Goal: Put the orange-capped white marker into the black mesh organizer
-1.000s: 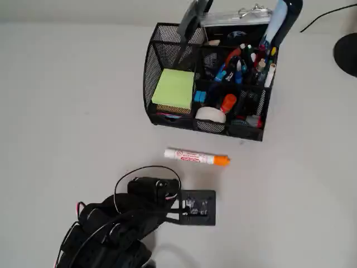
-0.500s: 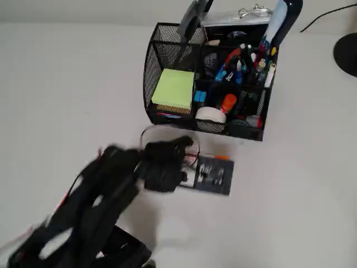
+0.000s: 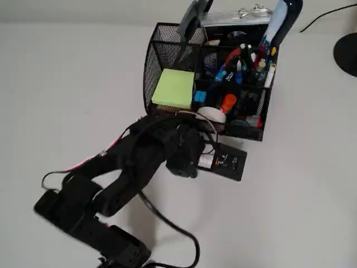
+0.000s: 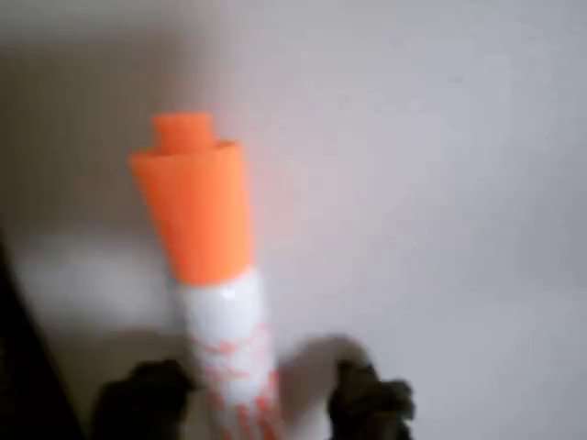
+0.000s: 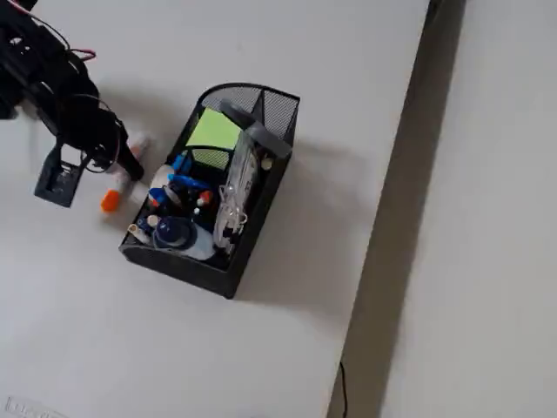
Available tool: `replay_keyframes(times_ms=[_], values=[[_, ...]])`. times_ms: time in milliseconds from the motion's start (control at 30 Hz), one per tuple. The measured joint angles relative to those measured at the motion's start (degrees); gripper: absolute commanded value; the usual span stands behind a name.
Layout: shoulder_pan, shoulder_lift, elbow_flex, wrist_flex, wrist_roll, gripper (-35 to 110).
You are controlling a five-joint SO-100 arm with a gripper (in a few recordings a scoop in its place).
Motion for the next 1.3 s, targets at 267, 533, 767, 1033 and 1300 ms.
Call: replay_keyframes(times_ms=[267,533,767,1033,1300], values=[[-0.09,-3.08,-4.39,2.64,-2.20,0],[-2.29,5.71,-4.22,7.65,-13.80,0],[-7.03,31.38,-4.22,5.27,-29.62,0],[-3.69,37.09,-4.04,-14.94,-48.52,0],[-1.05,25.22,-2.90,-45.97,-57.66,0]])
